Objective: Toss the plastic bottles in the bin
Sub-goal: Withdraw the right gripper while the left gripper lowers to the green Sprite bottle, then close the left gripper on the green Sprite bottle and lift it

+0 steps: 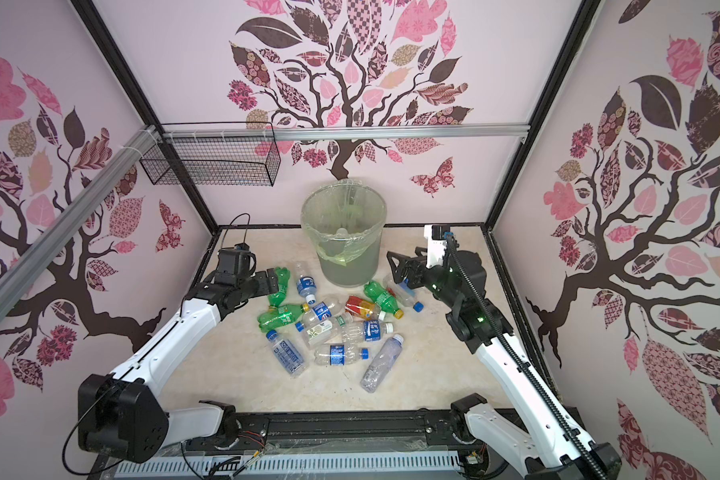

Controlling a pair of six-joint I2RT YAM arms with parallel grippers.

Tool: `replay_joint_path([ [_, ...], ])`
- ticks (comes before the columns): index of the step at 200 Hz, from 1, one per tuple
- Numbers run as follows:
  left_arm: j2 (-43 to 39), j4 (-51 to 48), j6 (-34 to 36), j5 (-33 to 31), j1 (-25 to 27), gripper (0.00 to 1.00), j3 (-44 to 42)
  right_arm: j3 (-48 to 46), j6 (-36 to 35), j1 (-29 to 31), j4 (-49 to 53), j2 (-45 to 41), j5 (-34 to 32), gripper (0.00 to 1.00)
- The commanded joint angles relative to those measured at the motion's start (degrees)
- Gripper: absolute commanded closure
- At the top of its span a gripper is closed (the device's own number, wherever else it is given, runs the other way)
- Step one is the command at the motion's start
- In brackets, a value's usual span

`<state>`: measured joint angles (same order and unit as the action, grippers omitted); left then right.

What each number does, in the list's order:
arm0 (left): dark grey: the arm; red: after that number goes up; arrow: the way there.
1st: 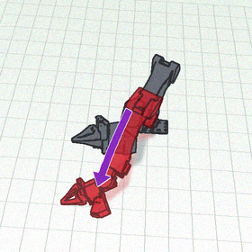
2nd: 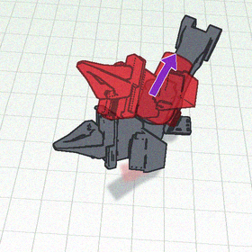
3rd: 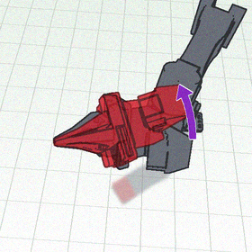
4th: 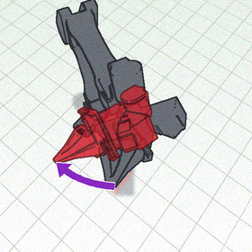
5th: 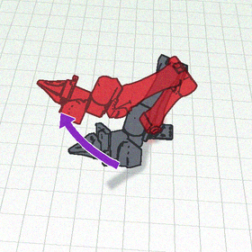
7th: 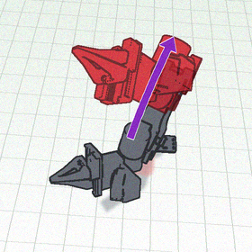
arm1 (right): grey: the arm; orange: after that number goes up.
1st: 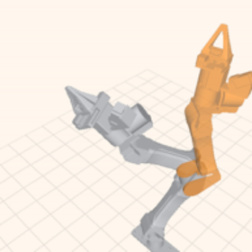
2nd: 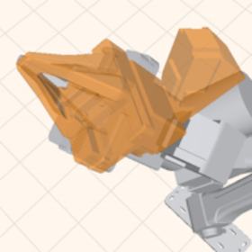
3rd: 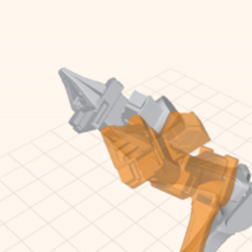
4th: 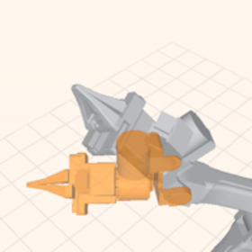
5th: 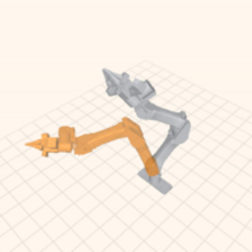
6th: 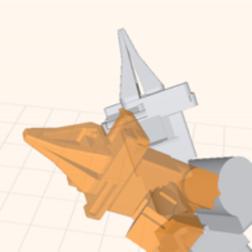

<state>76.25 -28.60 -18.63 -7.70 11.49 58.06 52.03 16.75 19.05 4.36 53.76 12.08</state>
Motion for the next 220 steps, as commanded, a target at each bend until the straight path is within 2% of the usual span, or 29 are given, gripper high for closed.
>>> replay_joint_path([
  [1, 5.12, 3.03, 0.22, -1.01, -0.33, 0.10, 2.43, -3.94, 1.52, 0.02, 1.90, -3.18, -3.53, 0.05],
  [22, 9.71, 3.49, 0.95, -2.47, -0.45, 0.11, 4.28, -7.97, 2.15, 0.02, 2.75, -6.56, -4.16, 0.05],
  [91, 21.41, 4.92, 4.39, -1.26, -1.45, 0.13, 9.76, -15.08, 3.16, 0.02, 6.97, -15.01, -6.70, 0.04],
  [220, 32.13, 5.92, 6.94, 3.95, -2.81, 0.23, 15.59, -16.00, 4.09, 0.00, 7.30, -16.66, -5.90, 0.03],
])
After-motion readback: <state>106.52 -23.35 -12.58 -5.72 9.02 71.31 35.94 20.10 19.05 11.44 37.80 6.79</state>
